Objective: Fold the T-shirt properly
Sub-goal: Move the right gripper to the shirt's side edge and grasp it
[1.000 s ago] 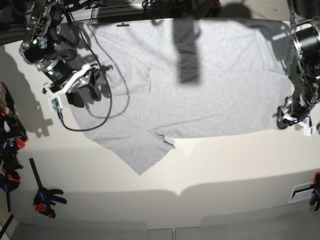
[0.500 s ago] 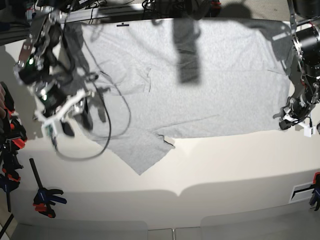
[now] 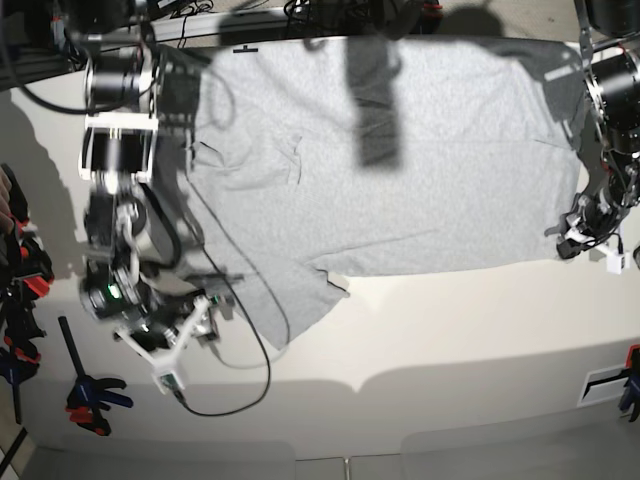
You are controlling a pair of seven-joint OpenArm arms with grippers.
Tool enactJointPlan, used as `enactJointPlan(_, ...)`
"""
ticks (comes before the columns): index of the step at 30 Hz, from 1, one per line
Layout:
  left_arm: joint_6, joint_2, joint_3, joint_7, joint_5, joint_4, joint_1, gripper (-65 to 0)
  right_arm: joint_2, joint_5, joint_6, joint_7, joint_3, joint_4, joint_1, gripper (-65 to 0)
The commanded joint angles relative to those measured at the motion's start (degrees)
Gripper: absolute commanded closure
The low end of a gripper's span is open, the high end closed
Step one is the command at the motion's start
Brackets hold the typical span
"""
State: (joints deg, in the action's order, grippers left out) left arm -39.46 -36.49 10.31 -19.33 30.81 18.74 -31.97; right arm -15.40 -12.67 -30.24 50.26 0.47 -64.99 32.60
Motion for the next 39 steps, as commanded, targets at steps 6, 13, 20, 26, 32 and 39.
enactJointPlan(6,-0.5,-1.3,0.2,1.4,0.9,0.7,-1.5,0.0,0.2,4.0,-0.2,-9.9,-2.0,25.5,10.8,-32.5)
enactJointPlan(13,-0.5,-1.3,0.2,4.6,0.8,0.7,-1.5,0.0,3.6,10.1,-0.4,-15.8,-2.0,41.3,12.6,-32.5)
enactJointPlan(20,-0.5,-1.3,0.2,4.6,0.8,0.7,-1.5,0.0,5.9,11.0,-0.4,-15.8,-2.0,42.0,11.3,-27.4)
enactJointPlan(26,-0.5,-1.3,0.2,4.6,0.8,0.7,-1.5,0.0,6.5,11.0,-0.3,-16.0,-2.0,42.0,11.2,-3.2)
enactJointPlan(32,-0.5,-1.3,0.2,2.0,0.8,0.7,-1.5,0.0,6.5,11.0,-0.1,-16.9,-2.0,40.1,11.2,0.0)
enactJointPlan(39,-0.5,-1.4,0.2,2.3,1.3,0.7,-1.6,0.0,6.5,11.0,1.7,-16.8,-2.0,36.4,12.5,0.0)
